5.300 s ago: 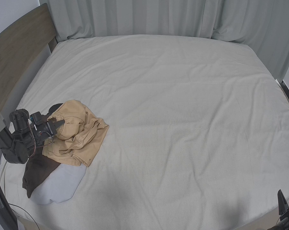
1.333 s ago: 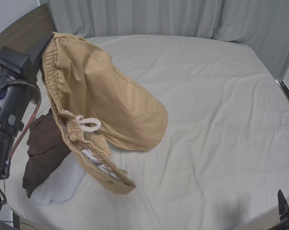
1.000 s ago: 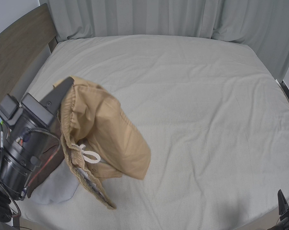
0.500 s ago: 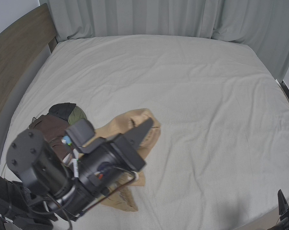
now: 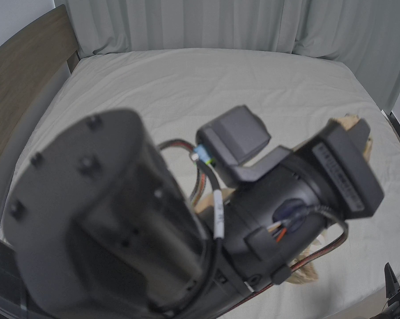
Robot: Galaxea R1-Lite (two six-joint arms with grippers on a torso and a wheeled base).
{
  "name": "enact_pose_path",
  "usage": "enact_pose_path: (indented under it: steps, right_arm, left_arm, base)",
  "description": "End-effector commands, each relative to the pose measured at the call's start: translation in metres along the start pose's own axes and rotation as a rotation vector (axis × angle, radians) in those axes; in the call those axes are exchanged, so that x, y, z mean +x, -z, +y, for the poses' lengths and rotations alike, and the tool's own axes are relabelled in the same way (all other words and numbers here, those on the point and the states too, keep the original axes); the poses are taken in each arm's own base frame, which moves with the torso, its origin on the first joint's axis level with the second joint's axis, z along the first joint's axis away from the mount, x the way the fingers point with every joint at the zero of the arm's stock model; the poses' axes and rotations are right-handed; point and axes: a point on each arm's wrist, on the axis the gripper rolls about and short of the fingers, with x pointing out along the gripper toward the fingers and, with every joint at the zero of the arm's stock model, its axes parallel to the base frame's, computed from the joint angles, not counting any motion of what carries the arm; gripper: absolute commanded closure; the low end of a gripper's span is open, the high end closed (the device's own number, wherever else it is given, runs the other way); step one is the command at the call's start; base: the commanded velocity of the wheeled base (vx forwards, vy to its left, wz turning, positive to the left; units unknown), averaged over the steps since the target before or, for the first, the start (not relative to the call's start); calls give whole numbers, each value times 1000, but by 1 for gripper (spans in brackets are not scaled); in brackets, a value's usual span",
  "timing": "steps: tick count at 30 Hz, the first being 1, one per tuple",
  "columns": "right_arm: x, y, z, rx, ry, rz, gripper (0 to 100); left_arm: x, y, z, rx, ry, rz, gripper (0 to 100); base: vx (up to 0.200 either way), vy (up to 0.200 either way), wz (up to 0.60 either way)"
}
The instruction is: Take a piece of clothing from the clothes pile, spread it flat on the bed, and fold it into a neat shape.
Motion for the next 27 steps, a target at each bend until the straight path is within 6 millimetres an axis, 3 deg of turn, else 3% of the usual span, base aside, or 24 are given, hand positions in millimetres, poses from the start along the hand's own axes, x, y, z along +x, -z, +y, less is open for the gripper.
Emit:
enact_pose_path:
  steps: [1,5,10,21,27]
  right_arm:
    - [1,5,0,0,-1,9,0]
    - [1,5,0,0,-1,11,0]
    - [1,5,0,0,-1,11,0]
    - [1,5,0,0,0,11,0]
    - [1,5,0,0,0,9,0]
  left_arm:
    - [3,-31,-6,-1,24,-79,100]
    - [4,-47,30,41,-83,-121,100]
    - [-4,-52,90,99,-260,-129,100]
    - [-47,-41,163,254,-414,-132,100]
    - [-61,-44,184,308,-458,-148,100]
  base:
    - [0,0,0]
    - [0,0,0]
    - [0,0,0]
    - [0,0,0]
    - [0,0,0]
